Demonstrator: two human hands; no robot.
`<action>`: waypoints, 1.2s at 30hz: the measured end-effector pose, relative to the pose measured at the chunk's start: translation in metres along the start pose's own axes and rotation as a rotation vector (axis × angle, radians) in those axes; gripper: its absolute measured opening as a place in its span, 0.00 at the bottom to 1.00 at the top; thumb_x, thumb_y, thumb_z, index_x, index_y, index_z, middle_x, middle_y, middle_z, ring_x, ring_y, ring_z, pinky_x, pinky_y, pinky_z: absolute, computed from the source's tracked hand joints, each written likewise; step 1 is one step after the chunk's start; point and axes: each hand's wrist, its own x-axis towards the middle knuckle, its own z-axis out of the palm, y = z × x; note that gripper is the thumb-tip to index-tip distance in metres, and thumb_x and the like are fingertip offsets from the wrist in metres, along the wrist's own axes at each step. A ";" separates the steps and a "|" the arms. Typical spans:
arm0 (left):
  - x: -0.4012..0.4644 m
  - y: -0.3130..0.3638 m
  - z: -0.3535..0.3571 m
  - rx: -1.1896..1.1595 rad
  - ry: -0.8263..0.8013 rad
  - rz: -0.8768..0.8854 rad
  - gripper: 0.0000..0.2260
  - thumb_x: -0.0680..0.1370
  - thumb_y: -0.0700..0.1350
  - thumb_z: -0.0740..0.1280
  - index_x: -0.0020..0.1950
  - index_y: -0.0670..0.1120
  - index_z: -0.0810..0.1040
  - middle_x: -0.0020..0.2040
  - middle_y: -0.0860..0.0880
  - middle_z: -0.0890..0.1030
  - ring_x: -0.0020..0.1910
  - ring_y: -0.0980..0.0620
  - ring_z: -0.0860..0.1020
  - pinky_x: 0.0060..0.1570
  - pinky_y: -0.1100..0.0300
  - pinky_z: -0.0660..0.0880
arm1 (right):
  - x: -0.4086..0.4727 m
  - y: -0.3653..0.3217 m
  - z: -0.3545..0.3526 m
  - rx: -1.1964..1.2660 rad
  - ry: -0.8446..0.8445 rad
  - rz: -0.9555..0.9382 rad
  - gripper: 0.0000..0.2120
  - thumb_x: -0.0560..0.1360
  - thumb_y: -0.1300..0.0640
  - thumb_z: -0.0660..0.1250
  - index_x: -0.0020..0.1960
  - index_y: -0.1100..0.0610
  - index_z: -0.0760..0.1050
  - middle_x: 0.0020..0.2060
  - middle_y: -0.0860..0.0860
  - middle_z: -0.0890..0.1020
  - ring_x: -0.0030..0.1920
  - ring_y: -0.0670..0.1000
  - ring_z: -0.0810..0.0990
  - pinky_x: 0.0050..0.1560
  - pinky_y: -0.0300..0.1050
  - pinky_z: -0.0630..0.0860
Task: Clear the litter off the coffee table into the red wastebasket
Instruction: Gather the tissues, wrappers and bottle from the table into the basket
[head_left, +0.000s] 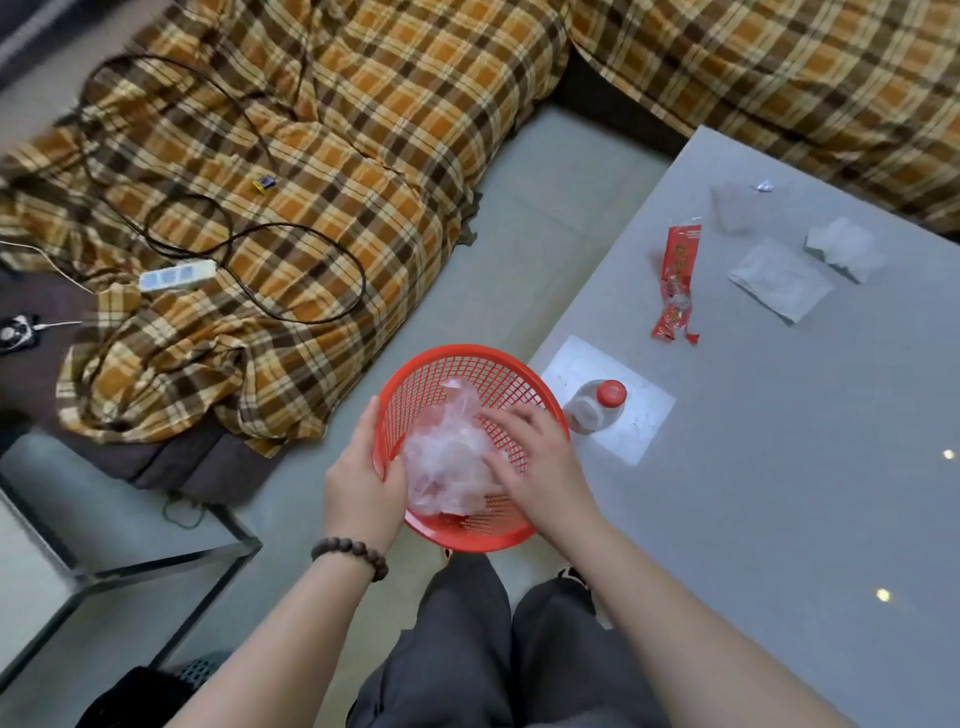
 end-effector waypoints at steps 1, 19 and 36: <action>0.001 -0.001 -0.002 0.007 0.011 -0.004 0.30 0.73 0.36 0.64 0.74 0.55 0.65 0.51 0.56 0.76 0.47 0.55 0.75 0.50 0.61 0.71 | 0.003 0.005 -0.010 -0.036 0.123 -0.036 0.19 0.71 0.56 0.69 0.62 0.49 0.75 0.59 0.51 0.73 0.59 0.49 0.70 0.60 0.43 0.68; 0.004 -0.008 -0.015 0.019 0.066 -0.127 0.32 0.72 0.37 0.62 0.73 0.59 0.63 0.53 0.46 0.81 0.43 0.47 0.79 0.45 0.55 0.77 | 0.038 0.033 -0.078 -0.198 0.348 0.118 0.16 0.78 0.58 0.58 0.65 0.52 0.65 0.61 0.55 0.72 0.58 0.56 0.72 0.52 0.42 0.66; -0.028 0.054 -0.022 -0.185 0.094 0.027 0.31 0.74 0.35 0.63 0.73 0.58 0.65 0.51 0.58 0.78 0.45 0.63 0.79 0.43 0.69 0.76 | -0.002 -0.067 -0.049 0.091 0.022 -0.289 0.12 0.73 0.59 0.61 0.57 0.53 0.70 0.52 0.49 0.76 0.53 0.47 0.73 0.56 0.41 0.71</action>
